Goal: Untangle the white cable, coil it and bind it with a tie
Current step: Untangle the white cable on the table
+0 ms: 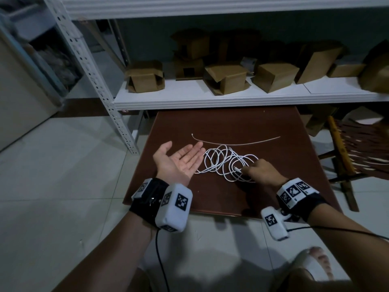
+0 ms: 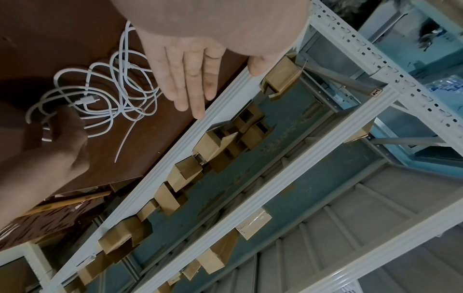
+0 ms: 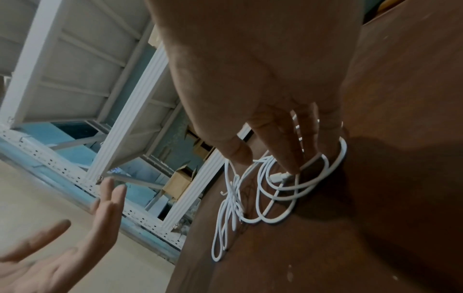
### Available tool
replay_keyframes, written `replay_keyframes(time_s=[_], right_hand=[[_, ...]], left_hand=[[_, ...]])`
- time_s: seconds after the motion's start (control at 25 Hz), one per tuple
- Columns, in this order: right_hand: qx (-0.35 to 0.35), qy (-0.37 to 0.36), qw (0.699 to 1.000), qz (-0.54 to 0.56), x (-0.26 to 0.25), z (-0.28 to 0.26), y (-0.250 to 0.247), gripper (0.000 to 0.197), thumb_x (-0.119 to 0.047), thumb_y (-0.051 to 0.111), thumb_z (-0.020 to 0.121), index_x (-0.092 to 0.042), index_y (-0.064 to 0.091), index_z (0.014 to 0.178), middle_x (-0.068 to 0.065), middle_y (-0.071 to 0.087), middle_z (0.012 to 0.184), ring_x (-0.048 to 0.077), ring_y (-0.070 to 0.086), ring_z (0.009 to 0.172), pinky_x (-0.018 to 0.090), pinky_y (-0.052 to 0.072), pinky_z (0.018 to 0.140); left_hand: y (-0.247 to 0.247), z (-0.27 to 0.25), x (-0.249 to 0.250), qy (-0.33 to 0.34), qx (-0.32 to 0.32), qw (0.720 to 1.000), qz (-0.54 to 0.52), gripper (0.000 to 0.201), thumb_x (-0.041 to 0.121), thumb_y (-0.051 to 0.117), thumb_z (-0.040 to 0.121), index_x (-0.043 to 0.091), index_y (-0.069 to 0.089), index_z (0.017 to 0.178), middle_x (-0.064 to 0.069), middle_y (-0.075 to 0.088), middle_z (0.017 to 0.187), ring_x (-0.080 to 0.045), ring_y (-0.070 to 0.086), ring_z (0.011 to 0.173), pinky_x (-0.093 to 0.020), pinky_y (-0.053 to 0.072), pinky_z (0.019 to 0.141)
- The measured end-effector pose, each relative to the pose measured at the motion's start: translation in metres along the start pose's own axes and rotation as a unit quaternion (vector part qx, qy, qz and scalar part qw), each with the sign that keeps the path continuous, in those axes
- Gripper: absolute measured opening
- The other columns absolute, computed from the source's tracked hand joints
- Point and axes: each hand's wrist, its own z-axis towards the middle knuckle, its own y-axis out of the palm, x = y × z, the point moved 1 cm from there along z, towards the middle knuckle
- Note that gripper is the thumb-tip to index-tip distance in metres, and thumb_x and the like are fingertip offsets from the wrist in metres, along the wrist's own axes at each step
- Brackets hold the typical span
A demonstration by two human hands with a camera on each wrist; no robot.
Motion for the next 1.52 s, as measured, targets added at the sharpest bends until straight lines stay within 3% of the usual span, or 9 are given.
replay_keyframes(time_s=[0.2,0.32,0.68,0.8,0.92,1.0,1.16,1.32,1.52], right_hand=[[0.050,-0.035,0.998,0.022,0.002,0.003,-0.018,0.044,-0.034,0.078,0.087,-0.006,0.064,0.057,0.008,0.059,0.055,0.025,0.055,0.055,0.036,0.041,0.057],[0.078,-0.075,0.994,0.022,0.002,-0.001,-0.026,0.007,-0.018,0.090,0.075,-0.017,0.083,0.073,0.000,0.079,0.076,0.015,0.074,0.078,0.030,0.055,0.072],[0.128,-0.208,0.908,0.341,-0.037,-0.047,-0.050,0.015,0.005,0.083,0.079,-0.008,0.081,0.087,0.000,0.076,0.070,0.001,0.066,0.056,0.014,0.050,0.057],[0.105,-0.246,0.893,0.363,-0.050,-0.053,-0.044,0.016,0.009,0.082,0.079,-0.004,0.080,0.088,-0.003,0.077,0.069,0.002,0.067,0.062,0.019,0.056,0.064],[0.084,-0.257,0.896,0.352,-0.058,-0.054,-0.029,0.020,0.012,0.080,0.078,-0.005,0.078,0.088,0.007,0.078,0.077,0.009,0.071,0.069,0.029,0.062,0.073],[0.079,-0.269,0.893,0.351,-0.060,-0.050,-0.023,0.018,0.011,0.081,0.078,-0.002,0.077,0.090,0.012,0.078,0.082,0.010,0.071,0.071,0.027,0.061,0.072],[0.026,-0.272,0.902,0.333,-0.060,-0.044,-0.024,0.011,-0.008,0.086,0.083,-0.009,0.077,0.088,0.004,0.071,0.072,0.013,0.062,0.066,0.026,0.051,0.064],[-0.018,-0.278,0.914,0.296,-0.055,-0.046,-0.031,0.018,-0.020,0.077,0.094,-0.011,0.078,0.079,0.006,0.071,0.068,0.011,0.061,0.064,0.024,0.047,0.065],[-0.010,-0.309,0.899,0.311,-0.069,-0.064,-0.029,0.019,-0.018,0.078,0.093,-0.004,0.079,0.081,0.003,0.063,0.057,0.017,0.050,0.058,0.032,0.039,0.059]], left_hand=[[0.003,0.005,-0.001,0.007,0.008,1.000,-0.006,0.048,0.042,0.048,0.098,0.000,0.059,0.118,-0.027,0.075,0.115,-0.042,0.071,0.114,-0.048,0.049,0.110],[0.008,0.005,-0.007,0.004,0.006,1.000,-0.005,0.046,0.042,0.049,0.098,0.000,0.060,0.115,-0.026,0.075,0.114,-0.042,0.071,0.114,-0.047,0.050,0.110],[0.031,0.017,-0.047,-0.022,-0.010,0.996,0.087,0.032,0.007,0.043,0.099,-0.004,0.064,0.120,-0.022,0.076,0.117,-0.035,0.071,0.116,-0.042,0.053,0.107],[0.042,0.018,-0.059,-0.036,-0.071,0.984,0.157,0.035,0.020,0.050,0.105,0.000,0.066,0.129,-0.017,0.069,0.132,-0.028,0.063,0.127,-0.040,0.049,0.111],[0.048,0.019,-0.064,0.006,-0.114,0.973,0.203,0.030,0.017,0.050,0.107,0.007,0.064,0.132,-0.010,0.077,0.118,-0.018,0.074,0.107,-0.032,0.056,0.096],[0.046,0.022,-0.060,0.039,-0.108,0.969,0.220,0.027,0.014,0.048,0.109,0.008,0.066,0.128,-0.006,0.079,0.113,-0.015,0.077,0.098,-0.029,0.056,0.093],[0.041,0.030,-0.039,0.073,-0.094,0.979,0.167,0.026,0.016,0.044,0.111,0.004,0.066,0.116,-0.010,0.077,0.120,-0.025,0.070,0.120,-0.042,0.050,0.110],[0.041,0.033,-0.018,0.111,-0.104,0.983,0.099,0.024,0.015,0.043,0.111,0.004,0.064,0.116,-0.011,0.078,0.119,-0.027,0.070,0.119,-0.043,0.049,0.110],[0.045,0.030,-0.018,0.152,-0.165,0.969,0.108,0.040,0.018,0.031,0.114,0.011,0.049,0.149,-0.010,0.064,0.145,-0.025,0.059,0.137,-0.040,0.044,0.116]])
